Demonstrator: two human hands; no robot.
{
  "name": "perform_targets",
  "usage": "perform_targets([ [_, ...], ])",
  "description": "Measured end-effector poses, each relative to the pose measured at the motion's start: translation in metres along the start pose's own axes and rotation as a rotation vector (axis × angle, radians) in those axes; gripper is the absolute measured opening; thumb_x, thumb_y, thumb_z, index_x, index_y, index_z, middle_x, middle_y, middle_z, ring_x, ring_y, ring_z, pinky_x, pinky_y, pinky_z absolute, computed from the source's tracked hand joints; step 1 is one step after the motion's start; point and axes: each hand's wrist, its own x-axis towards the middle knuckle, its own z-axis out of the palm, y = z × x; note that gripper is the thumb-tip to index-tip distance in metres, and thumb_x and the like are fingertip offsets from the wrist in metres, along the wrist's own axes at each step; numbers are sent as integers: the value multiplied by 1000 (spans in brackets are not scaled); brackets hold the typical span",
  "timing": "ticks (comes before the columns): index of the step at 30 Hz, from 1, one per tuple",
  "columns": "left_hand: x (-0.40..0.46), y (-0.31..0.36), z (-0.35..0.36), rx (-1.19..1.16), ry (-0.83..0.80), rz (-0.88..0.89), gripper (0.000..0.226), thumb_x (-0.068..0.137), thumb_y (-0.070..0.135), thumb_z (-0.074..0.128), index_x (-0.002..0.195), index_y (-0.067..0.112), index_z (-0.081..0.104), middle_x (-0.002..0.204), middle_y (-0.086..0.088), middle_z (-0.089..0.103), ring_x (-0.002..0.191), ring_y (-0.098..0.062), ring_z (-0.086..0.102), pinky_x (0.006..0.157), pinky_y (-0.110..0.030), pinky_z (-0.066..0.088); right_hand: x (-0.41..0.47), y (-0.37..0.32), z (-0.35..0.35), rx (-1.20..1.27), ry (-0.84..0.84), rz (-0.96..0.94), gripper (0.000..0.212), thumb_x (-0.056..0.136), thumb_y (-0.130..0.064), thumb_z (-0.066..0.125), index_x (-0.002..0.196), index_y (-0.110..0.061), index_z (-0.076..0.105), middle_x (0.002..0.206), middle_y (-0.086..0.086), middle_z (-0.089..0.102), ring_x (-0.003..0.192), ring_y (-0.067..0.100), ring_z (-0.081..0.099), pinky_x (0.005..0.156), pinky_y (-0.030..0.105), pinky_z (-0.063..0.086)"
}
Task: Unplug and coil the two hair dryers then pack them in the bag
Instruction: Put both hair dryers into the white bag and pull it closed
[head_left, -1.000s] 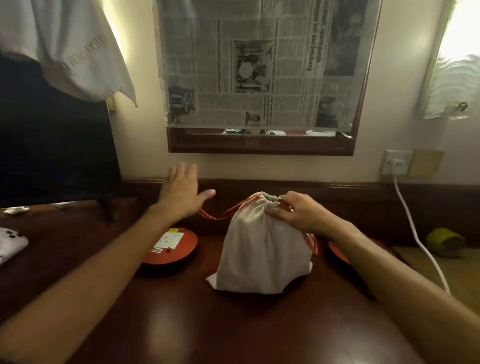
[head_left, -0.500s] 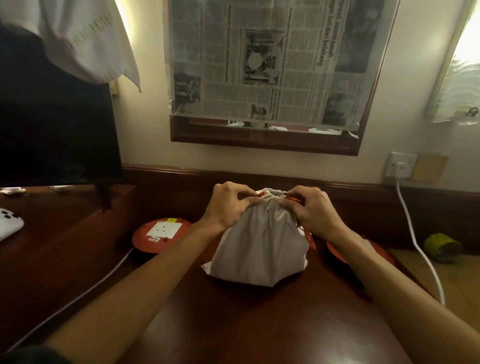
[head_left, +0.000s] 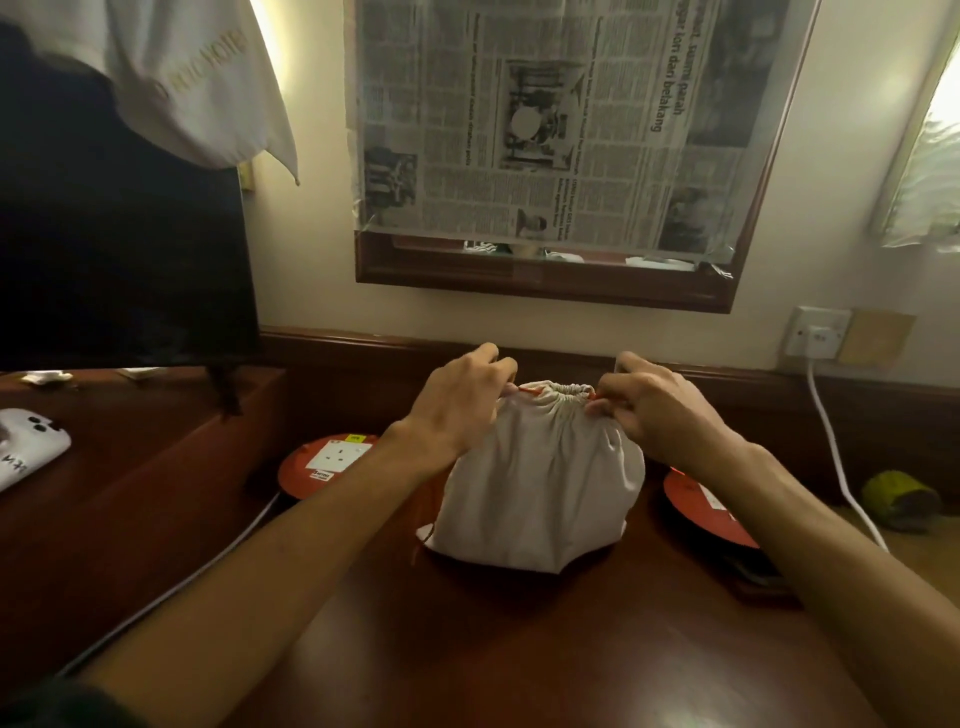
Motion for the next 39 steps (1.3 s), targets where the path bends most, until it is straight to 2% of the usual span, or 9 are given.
perform_targets([
  [4, 7, 1, -16, -48, -36, -86, 19, 100, 32, 63, 99, 15, 71, 105, -3, 67, 97, -24, 64, 75, -36, 45, 2, 3, -6, 188, -51, 31, 21, 97, -26, 65, 82, -12, 70, 76, 0, 67, 72, 19, 60, 65, 38, 50],
  [9, 5, -18, -28, -67, -52, -146, 12, 95, 29, 71, 89, 19, 72, 96, 4, 67, 94, -21, 64, 71, -35, 42, -3, 13, -11, 384, -64, 144, 23, 97, -7, 63, 75, -4, 69, 62, -9, 63, 56, -5, 58, 53, 11, 40],
  [13, 1, -23, -28, 6, -67, -106, 14, 99, 28, 65, 96, 19, 75, 100, 1, 67, 95, -22, 64, 74, -36, 45, 5, 18, -12, 410, -65, 157, 29, 98, -19, 65, 70, -13, 68, 58, -2, 59, 49, 2, 50, 51, 16, 41],
  [18, -4, -27, -27, -144, -249, -134, 16, 103, 35, 60, 110, 26, 71, 99, 7, 63, 100, -17, 62, 88, -41, 52, 12, 31, -12, 430, -95, 196, 28, 98, -25, 66, 70, -20, 70, 68, 16, 66, 57, 25, 54, 58, 48, 49],
  [22, -9, -14, -16, -285, -311, -124, 51, 93, 62, 62, 136, 35, 65, 114, 11, 67, 104, -9, 61, 90, -36, 52, 12, 25, -15, 441, -35, 153, 25, 98, -22, 65, 74, -22, 73, 72, 7, 71, 65, 22, 63, 63, 40, 52],
  [27, -11, 6, 9, -298, 28, -49, 22, 93, 40, 75, 104, 22, 82, 88, 5, 63, 77, -13, 60, 63, -27, 43, 14, 13, -23, 421, -11, 119, 21, 98, -19, 66, 80, -14, 76, 70, -1, 68, 63, 8, 58, 59, 17, 45],
  [31, -10, 8, 4, -301, 146, -110, 19, 90, 37, 77, 86, 18, 77, 88, 5, 63, 75, -12, 57, 58, -24, 37, 7, 15, -27, 409, -5, 123, 20, 98, -22, 66, 83, -14, 77, 73, 2, 70, 68, 14, 62, 62, 25, 49],
  [36, -11, 21, -14, -470, -55, -268, 36, 101, 35, 58, 75, 11, 67, 71, -4, 68, 65, -15, 58, 64, -35, 47, -3, 16, -23, 431, -33, 155, 24, 98, -26, 66, 78, -16, 74, 69, 11, 68, 65, 29, 61, 56, 32, 49],
  [39, -11, 21, -23, -623, -191, -479, 52, 97, 32, 57, 47, 16, 52, 45, 3, 51, 41, -8, 43, 54, -31, 40, -10, 15, -24, 443, -67, 189, 26, 97, -28, 66, 75, -19, 73, 63, 0, 66, 54, 9, 56, 52, 19, 44],
])
